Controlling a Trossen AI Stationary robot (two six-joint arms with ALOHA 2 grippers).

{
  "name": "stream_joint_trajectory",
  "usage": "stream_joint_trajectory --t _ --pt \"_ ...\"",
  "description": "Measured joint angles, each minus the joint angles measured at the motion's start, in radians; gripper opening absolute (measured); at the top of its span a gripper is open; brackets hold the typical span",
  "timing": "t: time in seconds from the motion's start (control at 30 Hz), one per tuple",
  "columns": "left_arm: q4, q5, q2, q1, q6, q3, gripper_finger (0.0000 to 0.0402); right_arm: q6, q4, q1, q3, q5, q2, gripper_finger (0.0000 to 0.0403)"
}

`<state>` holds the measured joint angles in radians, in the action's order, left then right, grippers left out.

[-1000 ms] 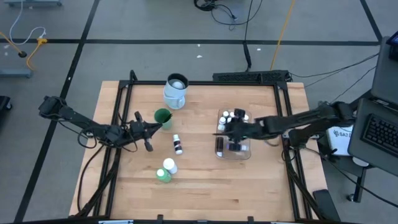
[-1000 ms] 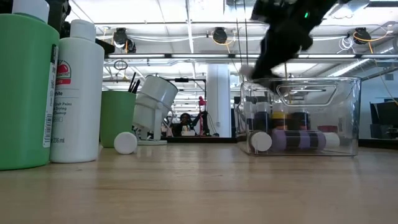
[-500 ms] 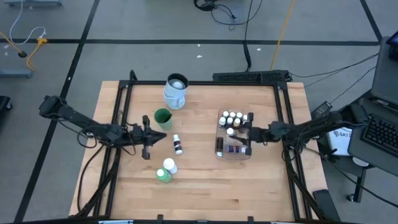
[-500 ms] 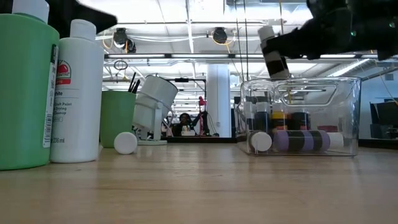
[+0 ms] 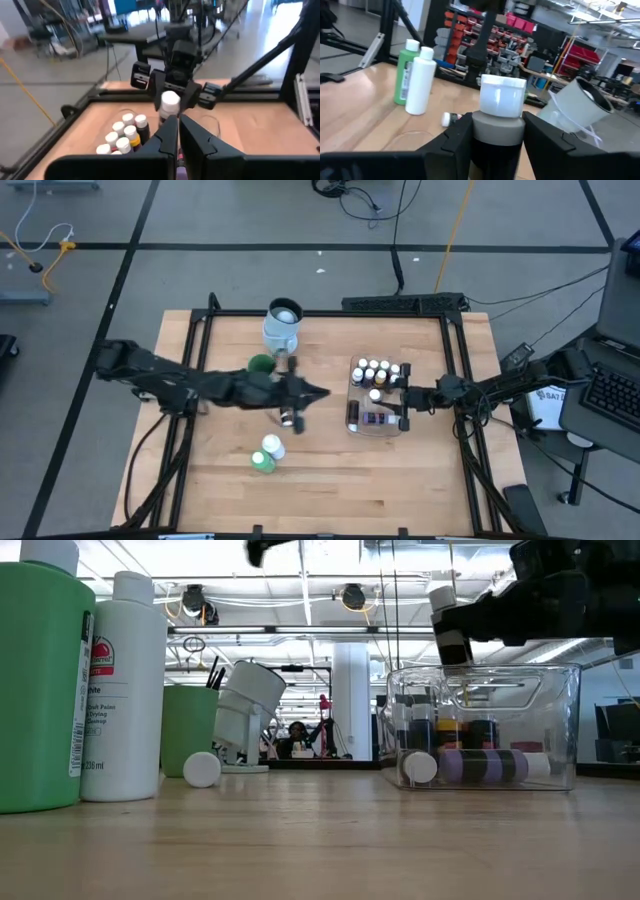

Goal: Pick & Place Paint Supplies
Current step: Put the gray paint bottle into the transparent bin

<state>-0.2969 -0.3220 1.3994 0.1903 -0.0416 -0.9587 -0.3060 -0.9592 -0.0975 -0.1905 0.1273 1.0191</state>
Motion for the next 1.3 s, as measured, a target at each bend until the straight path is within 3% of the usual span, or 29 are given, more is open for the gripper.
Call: stream_joint_trajectory --t 0.37,0.53,0.7,0.83,0.93,1.3 --pt "0.607 0.143 0.410 -0.097 0.081 -0.621 0.0030 -0.023 0.029 -0.004 0.000 -0.027 0.000 0.0143" --pt "0.768 0.148 0.541 -0.125 0.007 -0.837 0.0090 -0.025 0.033 -0.004 0.000 -0.025 0.000 0.0144" --pt "0.949 0.234 0.623 -0.145 -0.004 -1.001 0.0177 -0.036 0.045 -0.004 0.000 -0.021 0.000 0.0144" --pt "1.024 0.269 0.668 -0.149 -0.010 -1.063 0.0227 -0.056 0.047 0.002 0.000 -0.020 0.000 0.0147" --pt "1.010 0.223 0.690 -0.146 -0.051 -1.063 0.0243 -0.073 0.044 0.006 -0.001 -0.022 0.000 0.0144" --pt "0.894 0.193 0.694 -0.151 -0.043 -1.050 0.0225 -0.085 0.044 0.028 -0.001 -0.022 0.000 0.0146"
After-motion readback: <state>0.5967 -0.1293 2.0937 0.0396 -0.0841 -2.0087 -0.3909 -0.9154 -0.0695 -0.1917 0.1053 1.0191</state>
